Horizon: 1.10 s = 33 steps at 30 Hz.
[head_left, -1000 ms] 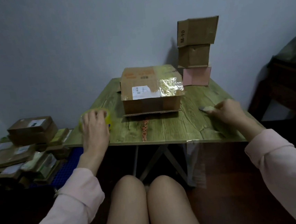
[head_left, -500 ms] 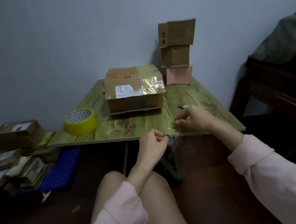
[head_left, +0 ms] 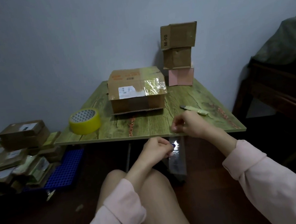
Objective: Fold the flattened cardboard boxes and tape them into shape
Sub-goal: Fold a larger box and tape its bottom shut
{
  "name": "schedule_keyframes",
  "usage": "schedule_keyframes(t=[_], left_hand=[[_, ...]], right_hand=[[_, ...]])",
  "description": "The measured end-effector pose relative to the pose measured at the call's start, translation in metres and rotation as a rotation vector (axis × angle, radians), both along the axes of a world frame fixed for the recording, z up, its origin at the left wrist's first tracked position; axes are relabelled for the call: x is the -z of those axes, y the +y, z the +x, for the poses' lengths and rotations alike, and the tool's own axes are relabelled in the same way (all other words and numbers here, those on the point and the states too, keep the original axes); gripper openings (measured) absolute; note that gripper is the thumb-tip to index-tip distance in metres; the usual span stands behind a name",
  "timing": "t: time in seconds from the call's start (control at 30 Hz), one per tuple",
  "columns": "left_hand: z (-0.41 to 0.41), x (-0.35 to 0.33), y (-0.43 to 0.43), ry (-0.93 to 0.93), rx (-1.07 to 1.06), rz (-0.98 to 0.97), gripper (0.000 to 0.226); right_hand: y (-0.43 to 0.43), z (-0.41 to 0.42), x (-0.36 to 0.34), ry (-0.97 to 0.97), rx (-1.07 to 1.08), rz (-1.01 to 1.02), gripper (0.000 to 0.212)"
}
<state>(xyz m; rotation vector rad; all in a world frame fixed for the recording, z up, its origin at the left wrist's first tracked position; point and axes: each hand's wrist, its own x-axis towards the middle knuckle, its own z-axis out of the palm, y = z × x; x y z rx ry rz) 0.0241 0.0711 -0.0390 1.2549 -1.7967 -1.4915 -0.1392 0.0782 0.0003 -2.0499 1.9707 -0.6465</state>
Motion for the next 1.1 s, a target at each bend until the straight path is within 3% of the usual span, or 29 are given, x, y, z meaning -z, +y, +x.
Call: schedule_keyframes(t=[0.2, 0.3, 0.37, 0.47, 0.53, 0.6, 0.67, 0.8, 0.87, 1.1], left_hand=[[0.027, -0.049, -0.017, 0.12, 0.012, -0.079, 0.003], [0.035, -0.063, -0.039, 0.043, -0.109, -0.338, 0.015], [0.038, -0.072, -0.055, -0.18, -0.131, -0.686, 0.03], [0.036, -0.072, -0.087, -0.71, -0.07, -1.22, 0.078], [0.032, -0.066, -0.114, -1.006, -0.04, -1.385, 0.109], [0.028, -0.062, -0.14, -1.086, -0.016, -1.491, 0.12], [0.023, -0.061, -0.159, -1.012, 0.077, -1.568, 0.108], [0.022, -0.052, -0.181, -0.833, 0.218, -1.706, 0.039], [0.025, -0.047, -0.186, -0.817, 0.252, -1.714, 0.018], [0.033, -0.088, -0.201, -0.786, 0.239, -1.687, 0.021]], right_hand=[[0.007, -0.008, -0.089, -0.241, 0.004, -0.356, 0.014], [0.007, -0.018, -0.12, -0.266, 0.014, -0.364, 0.015], [0.002, -0.024, -0.121, -0.29, 0.035, -0.362, 0.013], [-0.008, -0.033, -0.119, -0.367, 0.037, -0.421, 0.01], [-0.02, -0.042, -0.121, -0.439, 0.025, -0.459, 0.012], [-0.036, -0.052, -0.125, -0.499, 0.02, -0.499, 0.012], [-0.056, -0.064, -0.131, -0.587, 0.031, -0.551, 0.014], [-0.09, -0.081, -0.141, -0.668, 0.104, -0.616, 0.016], [-0.1, -0.083, -0.141, -0.68, 0.122, -0.618, 0.016], [-0.108, -0.081, -0.165, -0.714, 0.152, -0.689, 0.014]])
